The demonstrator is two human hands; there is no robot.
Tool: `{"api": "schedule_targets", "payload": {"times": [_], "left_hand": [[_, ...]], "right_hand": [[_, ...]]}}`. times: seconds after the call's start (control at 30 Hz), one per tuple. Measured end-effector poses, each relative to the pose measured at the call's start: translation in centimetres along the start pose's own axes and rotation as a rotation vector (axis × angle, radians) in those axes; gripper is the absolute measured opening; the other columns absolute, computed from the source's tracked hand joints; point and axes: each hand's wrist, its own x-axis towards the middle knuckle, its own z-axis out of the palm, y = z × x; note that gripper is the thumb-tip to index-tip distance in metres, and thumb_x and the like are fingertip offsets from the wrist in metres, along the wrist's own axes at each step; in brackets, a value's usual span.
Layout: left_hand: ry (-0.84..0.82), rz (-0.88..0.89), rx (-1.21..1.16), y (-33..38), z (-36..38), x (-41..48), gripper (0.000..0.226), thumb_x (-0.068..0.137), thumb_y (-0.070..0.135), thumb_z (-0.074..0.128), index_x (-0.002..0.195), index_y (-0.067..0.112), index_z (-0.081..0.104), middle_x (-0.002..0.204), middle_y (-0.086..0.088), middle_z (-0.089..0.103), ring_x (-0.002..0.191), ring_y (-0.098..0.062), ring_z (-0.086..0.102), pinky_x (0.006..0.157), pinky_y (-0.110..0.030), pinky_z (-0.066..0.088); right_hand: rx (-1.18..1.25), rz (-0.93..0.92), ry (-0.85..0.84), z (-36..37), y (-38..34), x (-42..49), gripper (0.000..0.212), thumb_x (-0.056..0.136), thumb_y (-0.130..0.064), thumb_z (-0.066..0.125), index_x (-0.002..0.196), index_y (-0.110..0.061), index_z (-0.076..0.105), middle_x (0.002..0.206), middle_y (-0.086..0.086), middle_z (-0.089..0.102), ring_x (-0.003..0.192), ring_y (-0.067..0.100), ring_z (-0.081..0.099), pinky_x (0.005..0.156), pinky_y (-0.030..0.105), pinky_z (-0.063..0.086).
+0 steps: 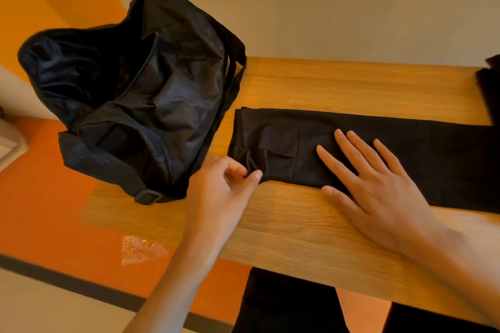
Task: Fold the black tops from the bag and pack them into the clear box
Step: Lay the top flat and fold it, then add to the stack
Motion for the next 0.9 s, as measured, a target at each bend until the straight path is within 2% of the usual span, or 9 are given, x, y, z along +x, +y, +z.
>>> {"api": "schedule_targets", "payload": {"times": [0.13,0.23,0.37,0.43,0.5,0.57,0.67,0.77,0.9], "left_hand": [[0.024,-0.002,0.106,0.4,1.0,-0.2,0.012,0.090,0.037,0.075,0.092,0.031,0.065,0.089,0.015,0.061,0.080,0.001,0.059,0.065,-0.012,0.045],[-0.007,-0.084,-0.007,0.4,0.6,0.2,0.010,0.093,0.030,0.072,0.087,0.032,0.064,0.085,0.013,0.064,0.083,0.005,0.059,0.066,-0.009,0.045],[-0.045,-0.123,-0.238,-0.3,-0.4,0.4,0.009,0.093,0.021,0.073,0.085,0.020,0.068,0.080,0.003,0.069,0.080,-0.007,0.066,0.072,-0.018,0.049],[-0.029,-0.116,-0.318,-0.7,-0.9,0.4,0.013,0.094,0.014,0.070,0.083,0.013,0.065,0.076,0.000,0.068,0.078,-0.010,0.067,0.074,-0.017,0.050],[0.007,-0.121,-0.331,-1.2,-1.3,0.4,0.016,0.094,0.008,0.069,0.080,0.011,0.062,0.072,0.002,0.066,0.074,-0.009,0.065,0.073,-0.015,0.049],[0.028,-0.126,-0.280,-1.7,-1.5,0.5,0.018,0.091,0.004,0.070,0.079,0.014,0.061,0.074,0.003,0.066,0.074,-0.011,0.066,0.073,-0.021,0.052],[0.017,-0.160,-0.205,-1.7,-1.6,0.6,0.019,0.090,0.003,0.070,0.088,0.019,0.062,0.081,0.000,0.069,0.077,-0.013,0.068,0.072,-0.027,0.052],[-0.011,-0.231,-0.279,-0.9,-1.7,1.0,0.020,0.092,0.010,0.071,0.103,0.023,0.060,0.090,0.001,0.071,0.082,-0.010,0.068,0.071,-0.025,0.049],[-0.043,-0.167,-0.152,-0.7,-1.8,1.7,0.031,0.088,0.021,0.079,0.113,0.027,0.061,0.090,0.005,0.071,0.075,-0.001,0.065,0.072,-0.020,0.049]], "right_hand": [[0.004,0.002,-0.002,0.0,0.0,0.0,0.068,0.096,-0.075,-0.006,0.157,-0.047,-0.016,0.170,-0.004,-0.017,0.154,0.011,-0.024,0.128,0.046,-0.003],[0.005,0.002,0.000,0.0,0.0,-0.1,0.068,0.098,-0.074,-0.004,0.158,-0.046,-0.012,0.170,-0.003,-0.014,0.154,0.011,-0.022,0.128,0.046,-0.001],[0.006,-0.001,0.003,0.0,0.0,-0.1,0.067,0.097,-0.074,-0.004,0.158,-0.047,-0.014,0.170,-0.004,-0.015,0.154,0.011,-0.023,0.127,0.046,-0.003],[0.012,-0.006,0.005,0.1,0.0,-0.1,0.067,0.098,-0.074,-0.003,0.158,-0.046,-0.013,0.170,-0.003,-0.015,0.154,0.011,-0.023,0.127,0.045,-0.004],[0.027,-0.012,0.003,0.0,0.1,-0.2,0.067,0.098,-0.074,-0.002,0.159,-0.046,-0.011,0.170,-0.003,-0.013,0.155,0.012,-0.021,0.127,0.046,-0.003],[0.030,-0.012,0.001,0.0,0.1,-0.2,0.067,0.098,-0.074,-0.003,0.158,-0.047,-0.012,0.170,-0.004,-0.015,0.154,0.011,-0.023,0.127,0.046,-0.004],[0.028,-0.013,0.004,0.0,0.1,-0.3,0.067,0.097,-0.075,-0.006,0.157,-0.048,-0.015,0.169,-0.005,-0.018,0.153,0.011,-0.025,0.127,0.046,-0.005],[0.026,-0.015,0.002,0.1,0.1,-0.4,0.067,0.097,-0.075,-0.005,0.158,-0.047,-0.014,0.169,-0.004,-0.017,0.153,0.011,-0.025,0.127,0.045,-0.006],[0.028,-0.015,0.002,0.1,0.1,-0.4,0.067,0.098,-0.075,-0.003,0.158,-0.047,-0.012,0.170,-0.004,-0.015,0.154,0.011,-0.023,0.127,0.045,-0.005]]}}
